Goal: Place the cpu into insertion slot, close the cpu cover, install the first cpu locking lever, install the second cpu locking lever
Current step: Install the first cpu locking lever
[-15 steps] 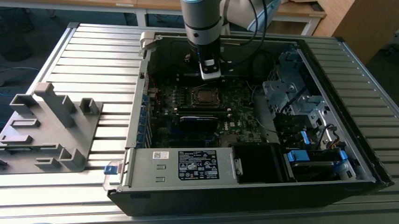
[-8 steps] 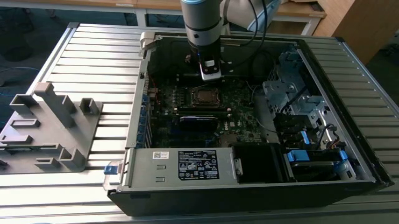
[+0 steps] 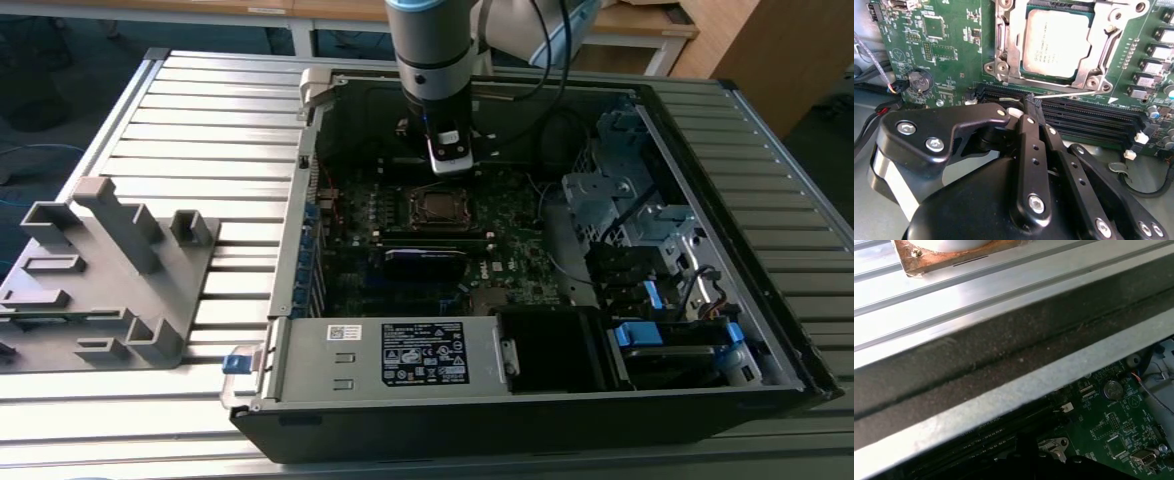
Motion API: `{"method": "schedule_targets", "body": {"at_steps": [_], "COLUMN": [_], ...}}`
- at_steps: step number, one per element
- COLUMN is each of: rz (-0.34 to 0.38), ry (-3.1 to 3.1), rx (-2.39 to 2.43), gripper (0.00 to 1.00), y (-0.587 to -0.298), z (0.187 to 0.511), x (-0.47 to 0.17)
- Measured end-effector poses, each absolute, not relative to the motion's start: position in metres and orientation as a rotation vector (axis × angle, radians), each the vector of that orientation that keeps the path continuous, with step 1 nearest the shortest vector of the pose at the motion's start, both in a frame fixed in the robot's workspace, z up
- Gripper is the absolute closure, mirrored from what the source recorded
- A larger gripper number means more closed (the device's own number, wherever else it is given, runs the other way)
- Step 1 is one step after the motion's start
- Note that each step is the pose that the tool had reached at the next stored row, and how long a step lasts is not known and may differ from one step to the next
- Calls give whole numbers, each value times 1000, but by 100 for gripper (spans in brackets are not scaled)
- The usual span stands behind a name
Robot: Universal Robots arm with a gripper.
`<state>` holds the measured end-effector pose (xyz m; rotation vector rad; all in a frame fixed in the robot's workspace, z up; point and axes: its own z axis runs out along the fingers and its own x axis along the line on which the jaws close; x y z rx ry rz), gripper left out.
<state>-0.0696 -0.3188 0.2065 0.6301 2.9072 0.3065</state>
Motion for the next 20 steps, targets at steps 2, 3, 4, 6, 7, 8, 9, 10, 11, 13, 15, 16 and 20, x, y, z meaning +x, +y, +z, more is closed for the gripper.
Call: {"method": "schedule_targets", "body": {"at_steps": [2,3,4,6,7,8,9,10,11,13,15,16,20], "rz": [307,307,307,307,307,307,307,307,307,307,307,307,307], "ry": [2907,2907,2907,2907,2907,2907,2907,2907,2907,2907,2907,2907,2907], "rx": [630,630,630,630,630,630,630,630,630,630,630,630,630], "gripper": [90,90,90,90,90,90,90,90,90,90,90,90,90], "y": [-319,-319,-319,-319,-319,-319,-319,-319,-319,-319,-319,-319,-319], "z": [205,205,205,205,205,205,205,205,204,204,204,204,204], "x": [-70,-70,-70,-70,-70,-70,-69,-69,-68,-67,-65,-64,-61]}}
